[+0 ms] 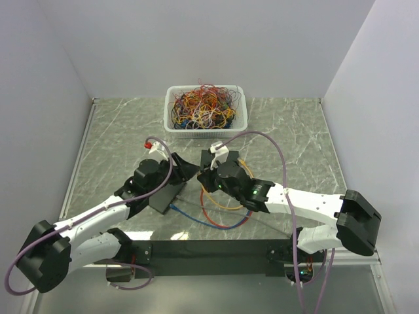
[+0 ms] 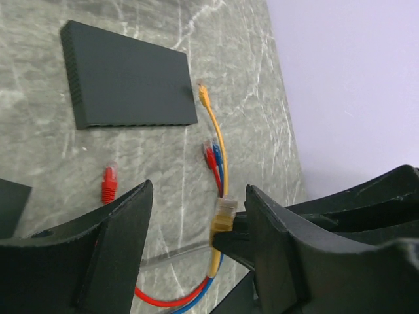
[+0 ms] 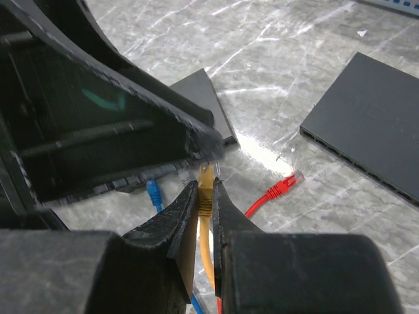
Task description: Insert the plug into the switch port
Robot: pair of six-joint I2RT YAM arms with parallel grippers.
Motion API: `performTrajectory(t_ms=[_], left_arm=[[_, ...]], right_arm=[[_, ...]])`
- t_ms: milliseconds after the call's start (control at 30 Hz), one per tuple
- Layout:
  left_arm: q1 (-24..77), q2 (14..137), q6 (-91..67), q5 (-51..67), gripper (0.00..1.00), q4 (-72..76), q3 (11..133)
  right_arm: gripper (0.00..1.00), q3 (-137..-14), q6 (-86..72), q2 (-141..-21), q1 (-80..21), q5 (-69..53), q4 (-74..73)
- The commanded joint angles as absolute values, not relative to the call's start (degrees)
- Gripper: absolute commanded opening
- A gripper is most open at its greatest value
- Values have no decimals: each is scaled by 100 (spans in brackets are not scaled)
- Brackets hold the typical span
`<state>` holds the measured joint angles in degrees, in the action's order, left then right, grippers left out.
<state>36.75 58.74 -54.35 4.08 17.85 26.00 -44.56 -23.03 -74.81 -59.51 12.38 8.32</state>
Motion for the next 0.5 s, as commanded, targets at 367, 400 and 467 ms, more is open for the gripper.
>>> performTrajectory(t_ms=[367, 400, 467], left_arm=[[4017, 5915, -5449, 62, 51, 1960, 2962], [4025, 5915, -5449, 44, 46, 1943, 2953], [4034, 5933, -5449, 44, 38, 1986, 2936]], right_arm=[[0, -4693, -2294, -7383, -6029, 1222, 1230], [0, -4685, -2294, -7348, -6038, 1213, 1239], [0, -4667, -2294, -7313, -6038, 1204, 1274]])
